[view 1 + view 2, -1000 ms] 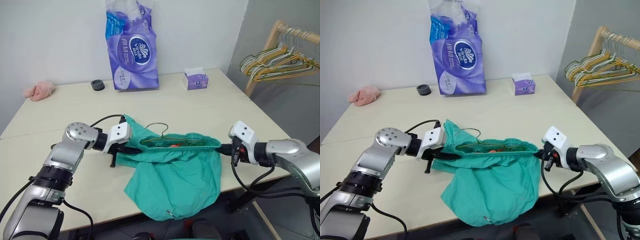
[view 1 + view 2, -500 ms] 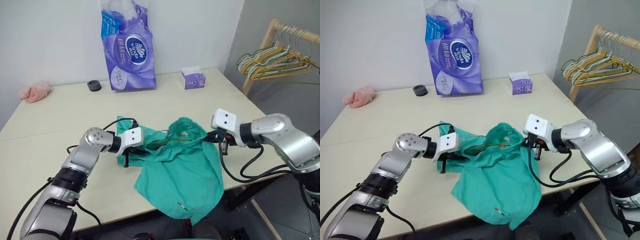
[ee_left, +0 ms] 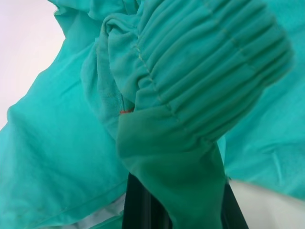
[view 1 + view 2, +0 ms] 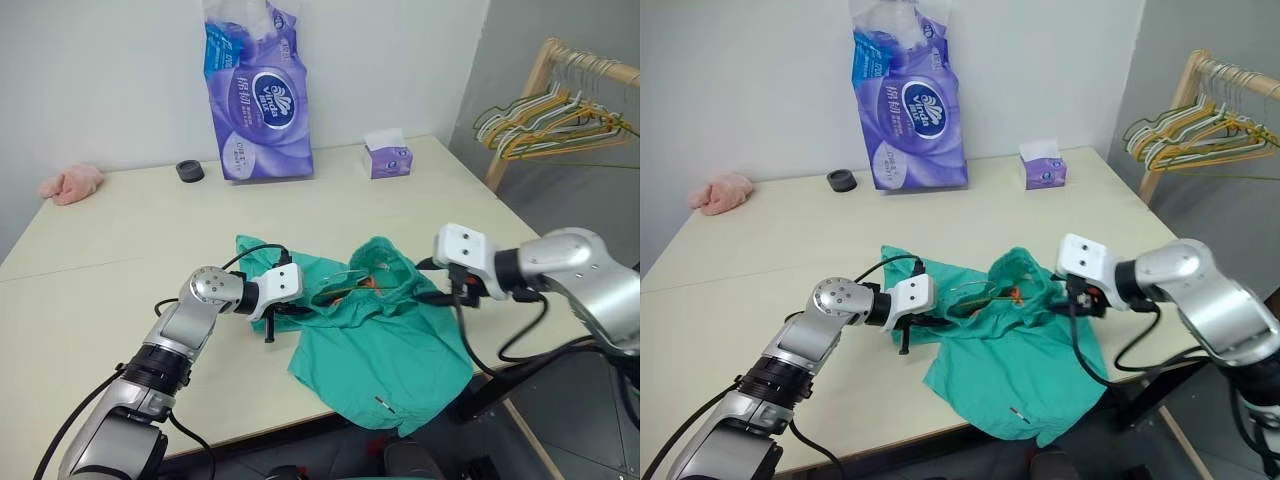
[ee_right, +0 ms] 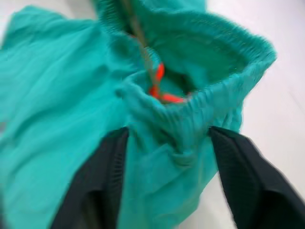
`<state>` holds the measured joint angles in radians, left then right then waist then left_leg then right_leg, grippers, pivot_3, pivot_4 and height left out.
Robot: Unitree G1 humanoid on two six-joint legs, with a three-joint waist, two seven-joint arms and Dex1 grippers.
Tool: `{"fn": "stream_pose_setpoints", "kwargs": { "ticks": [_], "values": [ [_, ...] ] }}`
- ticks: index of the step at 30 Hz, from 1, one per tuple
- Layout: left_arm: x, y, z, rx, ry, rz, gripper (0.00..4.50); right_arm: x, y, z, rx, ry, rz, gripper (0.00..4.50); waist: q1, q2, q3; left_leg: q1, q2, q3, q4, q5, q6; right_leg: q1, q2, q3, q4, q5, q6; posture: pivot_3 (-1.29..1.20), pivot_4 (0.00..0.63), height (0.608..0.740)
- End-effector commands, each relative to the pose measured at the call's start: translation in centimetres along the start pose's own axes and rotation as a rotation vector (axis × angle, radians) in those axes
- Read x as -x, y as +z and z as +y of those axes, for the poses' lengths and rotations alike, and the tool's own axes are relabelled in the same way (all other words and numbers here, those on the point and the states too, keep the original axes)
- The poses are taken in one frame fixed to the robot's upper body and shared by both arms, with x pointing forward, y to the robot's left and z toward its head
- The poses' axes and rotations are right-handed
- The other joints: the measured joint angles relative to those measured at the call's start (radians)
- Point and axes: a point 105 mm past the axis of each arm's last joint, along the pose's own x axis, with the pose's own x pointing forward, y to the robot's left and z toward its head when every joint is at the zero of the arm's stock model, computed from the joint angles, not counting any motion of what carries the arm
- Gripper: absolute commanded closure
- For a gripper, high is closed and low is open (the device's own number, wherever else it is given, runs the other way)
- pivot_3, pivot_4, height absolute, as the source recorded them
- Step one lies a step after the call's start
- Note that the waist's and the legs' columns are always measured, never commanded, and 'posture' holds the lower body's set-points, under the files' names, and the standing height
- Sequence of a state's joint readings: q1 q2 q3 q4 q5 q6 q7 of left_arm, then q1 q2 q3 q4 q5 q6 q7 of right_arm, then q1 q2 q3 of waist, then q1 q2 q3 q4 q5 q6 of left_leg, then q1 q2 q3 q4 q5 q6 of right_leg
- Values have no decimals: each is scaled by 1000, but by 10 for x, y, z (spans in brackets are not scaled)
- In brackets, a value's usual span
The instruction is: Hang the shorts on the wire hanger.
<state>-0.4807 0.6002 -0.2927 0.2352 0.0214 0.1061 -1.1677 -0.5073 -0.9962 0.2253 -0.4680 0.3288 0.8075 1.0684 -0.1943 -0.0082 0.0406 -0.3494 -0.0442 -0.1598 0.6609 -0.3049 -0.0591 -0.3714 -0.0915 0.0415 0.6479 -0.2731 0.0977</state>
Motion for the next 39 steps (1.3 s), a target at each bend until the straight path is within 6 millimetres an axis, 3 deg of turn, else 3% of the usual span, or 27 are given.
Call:
{"fn": "stream_pose_setpoints", "kwargs": {
  "ticks": [1, 2, 10, 17, 25, 32, 38, 39],
  "values": [
    [-2, 10, 2, -35, 9, -24, 4500, 14, 6, 1, -55, -43, -39, 399, -1, 0, 0, 0, 0, 0, 0, 0, 0, 0, 0, 0, 0, 0, 0, -260, 0, 740],
    [-3, 11, 2, -36, 8, -25, 4500, 13, 2, -2, -85, -77, -33, 44, -1, 0, -1, 0, 0, 0, 0, 0, 0, 0, 0, 0, 0, 0, 0, -260, 0, 740],
    [-6, 8, 0, -42, -10, -22, 4500, -3, -34, -18, -221, -290, 25, 13, -2, 0, -1, 0, 0, 1, 0, 0, 0, 0, 0, 1, 0, 0, 0, -265, 0, 740],
    [-6, 6, 3, -50, -6, -16, 4500, -21, -45, -8, -240, -246, 41, 13, -4, 0, -1, 1, 0, 1, 0, 0, 0, 1, 0, 0, 0, 0, 0, -267, 0, 740],
    [-4, 6, 5, -63, -6, -12, 4500, -53, -57, -23, -148, -196, 100, 13, -8, 0, -1, 1, 0, 1, 0, 0, 0, 0, 0, 1, 0, 0, 0, -258, 0, 740],
    [-2, 6, 6, -65, -5, -9, 4500, -61, -40, -41, -26, -178, 85, 13, -14, 0, -1, 1, 0, 0, 0, 0, 0, 0, 0, 0, 0, 0, 0, -251, 0, 740],
    [-2, 10, 7, -68, -2, -18, 4500, -69, -40, -31, 96, -16, 155, 13, -15, 0, -1, 1, 0, 0, 0, 0, 0, 0, 0, 0, 0, 0, 0, -247, 0, 740],
    [-2, 11, 7, -69, -2, -21, 4500, -71, -40, -30, 100, 2, 159, 183, -16, 0, -1, 1, 0, 0, 0, 0, 0, 0, 0, 0, 0, 0, 0, -247, 0, 740]
  ]
}}
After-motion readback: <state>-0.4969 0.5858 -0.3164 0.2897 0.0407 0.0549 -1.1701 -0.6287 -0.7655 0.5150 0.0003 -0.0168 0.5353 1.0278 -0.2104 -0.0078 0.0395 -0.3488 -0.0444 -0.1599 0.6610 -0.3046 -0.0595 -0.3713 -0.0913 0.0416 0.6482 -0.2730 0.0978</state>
